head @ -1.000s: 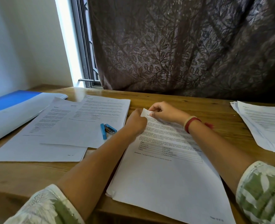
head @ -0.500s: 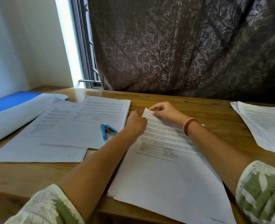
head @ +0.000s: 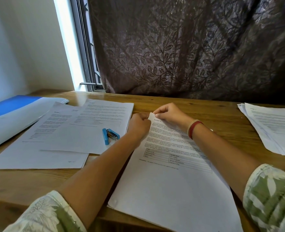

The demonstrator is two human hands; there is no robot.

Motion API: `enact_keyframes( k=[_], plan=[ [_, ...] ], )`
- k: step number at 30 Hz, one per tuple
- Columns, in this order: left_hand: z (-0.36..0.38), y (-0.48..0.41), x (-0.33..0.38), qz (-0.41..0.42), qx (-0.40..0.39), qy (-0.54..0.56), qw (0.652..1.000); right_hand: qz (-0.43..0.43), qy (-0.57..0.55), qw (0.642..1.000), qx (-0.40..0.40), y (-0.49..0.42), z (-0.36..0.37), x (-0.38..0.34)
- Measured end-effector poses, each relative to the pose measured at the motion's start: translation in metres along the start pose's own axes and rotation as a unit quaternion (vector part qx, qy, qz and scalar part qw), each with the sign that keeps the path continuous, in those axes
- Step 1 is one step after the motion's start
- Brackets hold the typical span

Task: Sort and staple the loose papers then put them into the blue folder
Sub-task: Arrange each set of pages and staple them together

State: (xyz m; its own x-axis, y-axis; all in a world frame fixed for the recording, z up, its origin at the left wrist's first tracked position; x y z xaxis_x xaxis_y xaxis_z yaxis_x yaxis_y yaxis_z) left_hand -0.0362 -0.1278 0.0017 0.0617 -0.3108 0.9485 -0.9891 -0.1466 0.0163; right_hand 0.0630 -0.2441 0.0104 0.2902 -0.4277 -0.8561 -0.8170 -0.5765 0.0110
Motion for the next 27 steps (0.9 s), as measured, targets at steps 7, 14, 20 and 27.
enact_keyframes(
  k=[7,14,20,27],
  plan=[
    [-0.011,-0.002,0.001,-0.023,0.080,0.061,0.995,-0.010,-0.041,0.999,-0.026,0.012,0.002,-0.015],
    [-0.007,0.002,0.001,0.011,0.072,0.020,0.997,-0.001,-0.060,0.998,-0.014,0.014,0.003,-0.014],
    [-0.005,0.003,0.004,0.031,0.055,0.017,0.998,-0.006,-0.097,0.995,-0.015,0.010,0.005,-0.011],
    [-0.006,0.001,0.003,0.023,0.055,0.035,0.998,0.006,-0.114,0.993,-0.010,0.010,0.005,-0.012]
  ],
)
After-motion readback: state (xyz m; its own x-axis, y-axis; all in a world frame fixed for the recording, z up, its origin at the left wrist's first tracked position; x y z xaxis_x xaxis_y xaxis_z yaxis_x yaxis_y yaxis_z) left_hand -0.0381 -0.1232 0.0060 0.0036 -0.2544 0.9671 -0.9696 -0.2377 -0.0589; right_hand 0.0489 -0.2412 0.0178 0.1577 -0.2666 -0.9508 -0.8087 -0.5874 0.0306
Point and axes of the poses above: each hand's wrist, its own y-axis away from the middle knuckle, its own z-axis out of the palm, x = y × z, the point moved 1 cm from there along -y, towards the middle knuckle, and after that the axes turned 10 degrees about -x, right-handed, at the moved point
